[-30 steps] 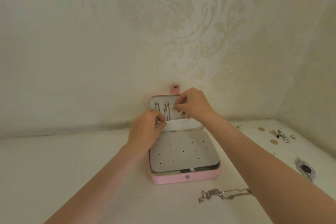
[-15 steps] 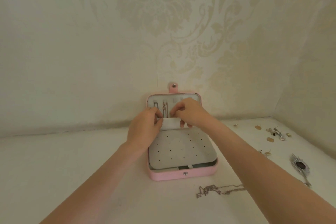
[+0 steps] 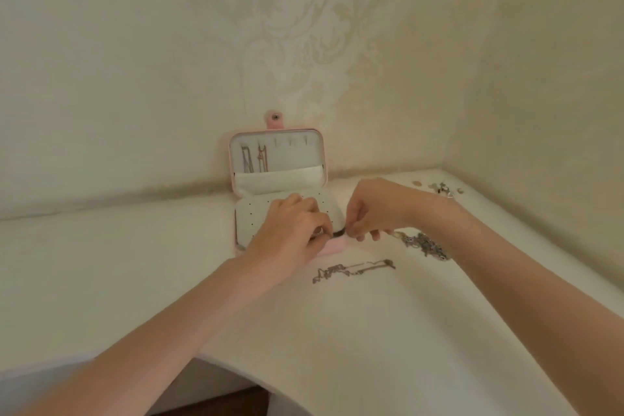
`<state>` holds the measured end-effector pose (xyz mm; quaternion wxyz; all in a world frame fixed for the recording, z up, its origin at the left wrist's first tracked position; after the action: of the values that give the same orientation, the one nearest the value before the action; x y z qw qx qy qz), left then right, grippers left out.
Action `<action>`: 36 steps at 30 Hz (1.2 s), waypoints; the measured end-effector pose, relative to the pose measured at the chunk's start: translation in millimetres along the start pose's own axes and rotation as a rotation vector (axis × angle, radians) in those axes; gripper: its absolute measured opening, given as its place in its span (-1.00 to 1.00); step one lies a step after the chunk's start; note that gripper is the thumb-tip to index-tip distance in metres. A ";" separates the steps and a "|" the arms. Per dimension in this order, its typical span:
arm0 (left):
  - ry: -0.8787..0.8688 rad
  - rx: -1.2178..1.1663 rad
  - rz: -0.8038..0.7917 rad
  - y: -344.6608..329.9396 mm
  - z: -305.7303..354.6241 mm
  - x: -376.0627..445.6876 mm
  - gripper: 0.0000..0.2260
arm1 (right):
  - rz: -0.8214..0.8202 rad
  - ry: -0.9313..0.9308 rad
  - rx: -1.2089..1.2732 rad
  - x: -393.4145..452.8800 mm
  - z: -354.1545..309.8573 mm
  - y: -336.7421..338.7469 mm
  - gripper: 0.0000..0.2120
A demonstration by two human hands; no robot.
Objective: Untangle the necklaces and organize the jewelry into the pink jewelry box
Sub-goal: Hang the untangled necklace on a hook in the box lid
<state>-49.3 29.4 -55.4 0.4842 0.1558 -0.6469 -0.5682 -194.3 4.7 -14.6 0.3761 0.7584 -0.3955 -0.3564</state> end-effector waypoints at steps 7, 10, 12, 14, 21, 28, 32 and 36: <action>-0.167 0.086 0.171 13.7 30.4 -5.2 -0.89 | 0.014 -0.110 -0.146 -14.7 10.3 -18.6 -0.91; -0.246 0.209 0.024 4.0 37.5 -8.0 -0.99 | 0.014 -0.150 -0.213 -21.4 15.3 -19.4 -0.86; -0.218 0.313 -0.072 -4.7 37.4 -11.3 -0.89 | 0.010 -0.170 -0.231 -25.7 19.0 -21.0 -0.87; -0.185 0.326 -0.102 -9.1 37.7 -12.9 -0.81 | 0.006 -0.177 -0.226 -28.7 23.5 -22.9 -0.89; -0.174 0.477 -0.089 -14.8 38.9 -17.8 -0.78 | -0.033 -0.153 -0.168 -31.1 30.7 -30.2 -0.96; -0.160 0.400 -0.103 -9.9 42.6 -17.1 -0.85 | 0.132 -0.016 0.191 -37.7 18.5 -7.2 -0.91; -0.049 0.281 -0.223 -3.6 41.7 -15.8 -0.88 | 0.159 0.013 0.290 -41.2 12.1 2.0 -0.85; 0.196 -0.179 -0.185 14.8 28.3 -10.3 -0.98 | 0.158 -0.008 0.286 -43.3 15.9 6.4 -0.85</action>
<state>-62.0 58.2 -43.8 0.5024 0.2255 -0.5262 -0.6480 -228.5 35.0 -5.9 0.2894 0.7694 -0.5021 -0.2688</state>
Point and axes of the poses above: each hand's wrist, its own x-axis towards the middle knuckle, its own y-axis out of the back of the hand, z = x × y, the point moved 3 cm from there along x, towards the middle knuckle, and after that the axes turned 5 degrees about x, right-handed, at the moved point
